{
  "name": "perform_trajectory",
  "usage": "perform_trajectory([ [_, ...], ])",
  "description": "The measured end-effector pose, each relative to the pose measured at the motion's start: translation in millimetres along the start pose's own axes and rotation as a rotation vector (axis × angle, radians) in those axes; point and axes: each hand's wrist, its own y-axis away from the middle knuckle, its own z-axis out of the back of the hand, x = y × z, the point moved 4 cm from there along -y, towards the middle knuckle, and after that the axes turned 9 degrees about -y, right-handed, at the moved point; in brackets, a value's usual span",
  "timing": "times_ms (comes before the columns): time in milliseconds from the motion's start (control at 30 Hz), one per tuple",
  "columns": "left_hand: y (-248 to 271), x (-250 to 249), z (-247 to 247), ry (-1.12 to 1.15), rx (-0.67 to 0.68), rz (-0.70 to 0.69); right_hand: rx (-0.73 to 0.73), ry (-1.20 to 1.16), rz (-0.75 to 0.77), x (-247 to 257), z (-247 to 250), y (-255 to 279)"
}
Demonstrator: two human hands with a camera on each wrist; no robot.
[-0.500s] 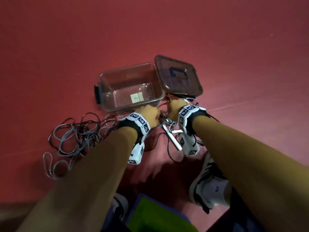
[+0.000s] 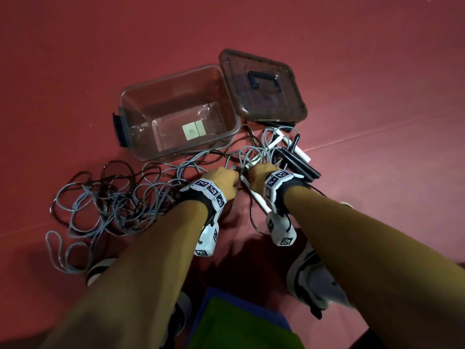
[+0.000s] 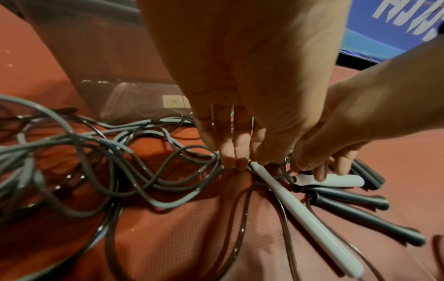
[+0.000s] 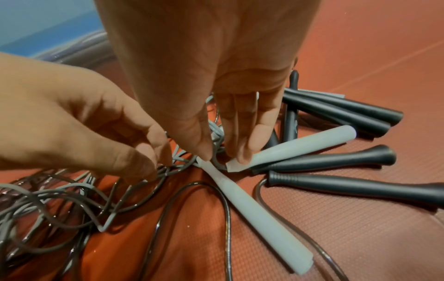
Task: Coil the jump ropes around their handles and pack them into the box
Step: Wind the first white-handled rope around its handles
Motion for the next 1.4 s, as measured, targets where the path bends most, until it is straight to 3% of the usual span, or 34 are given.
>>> perform_trajectory([
  [400, -24.5, -15.2, -21.4, 0.135, 0.043, -0.041, 0.039, -0.122, -0.059, -13.2, -19.4, -10.6],
  [700, -28.0, -3.7, -23.6, 0.14, -0.025, -0.007, 0.064, -0.216, -0.093, -13.0, -26.4, -18.7],
  [1100, -19.8, 10.1, -16.8, 0.379, -0.09, 0.056, -0.003, -0.327, -0.16, -0.3, -15.8, -14.2],
  [1400, -7.0, 21.0, -2.5, 0.524, -0.199, 0.105, -0.053, -0.419, -0.129, 18.3, 5.2, 1.7],
])
